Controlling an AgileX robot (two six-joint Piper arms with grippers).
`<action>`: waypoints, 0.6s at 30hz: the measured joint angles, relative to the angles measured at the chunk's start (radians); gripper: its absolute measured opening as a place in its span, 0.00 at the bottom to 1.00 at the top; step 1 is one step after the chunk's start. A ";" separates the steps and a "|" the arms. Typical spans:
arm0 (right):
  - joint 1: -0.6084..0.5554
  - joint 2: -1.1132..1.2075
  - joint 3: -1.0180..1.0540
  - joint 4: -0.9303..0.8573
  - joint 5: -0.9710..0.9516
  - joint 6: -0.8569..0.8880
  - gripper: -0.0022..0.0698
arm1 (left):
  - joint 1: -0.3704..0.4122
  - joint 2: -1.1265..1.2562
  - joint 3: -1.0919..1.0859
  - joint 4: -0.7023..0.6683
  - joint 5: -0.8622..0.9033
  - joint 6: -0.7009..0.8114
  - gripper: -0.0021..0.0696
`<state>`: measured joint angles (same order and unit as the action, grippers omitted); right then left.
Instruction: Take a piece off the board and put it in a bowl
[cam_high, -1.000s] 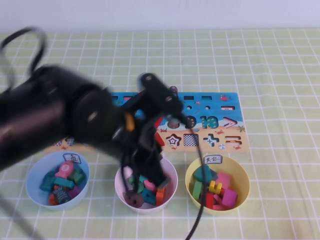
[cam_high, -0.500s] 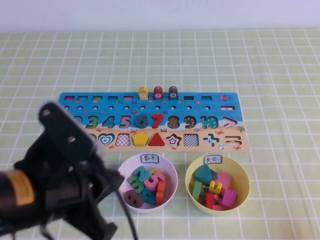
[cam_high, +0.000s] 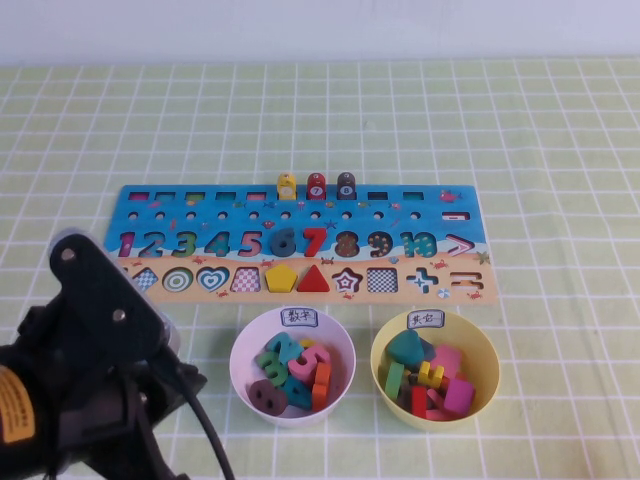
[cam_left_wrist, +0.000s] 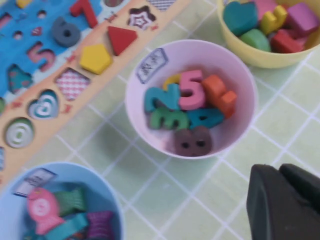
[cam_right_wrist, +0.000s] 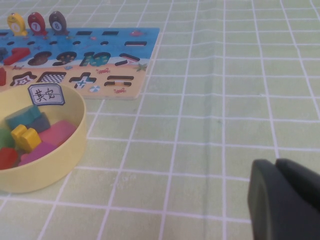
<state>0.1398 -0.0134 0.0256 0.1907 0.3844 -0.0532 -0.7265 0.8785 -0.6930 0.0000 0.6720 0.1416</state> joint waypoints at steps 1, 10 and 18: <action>0.000 0.000 0.000 0.000 0.000 0.000 0.01 | 0.000 0.000 0.005 0.023 -0.010 -0.002 0.03; 0.000 0.000 0.000 0.000 0.000 0.000 0.01 | 0.057 -0.157 0.225 0.095 -0.421 -0.009 0.03; 0.000 0.000 0.000 0.000 0.000 0.000 0.01 | 0.275 -0.415 0.552 0.095 -0.747 -0.051 0.03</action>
<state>0.1398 -0.0134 0.0256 0.1907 0.3844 -0.0532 -0.4510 0.4634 -0.1407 0.0952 -0.0747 0.0907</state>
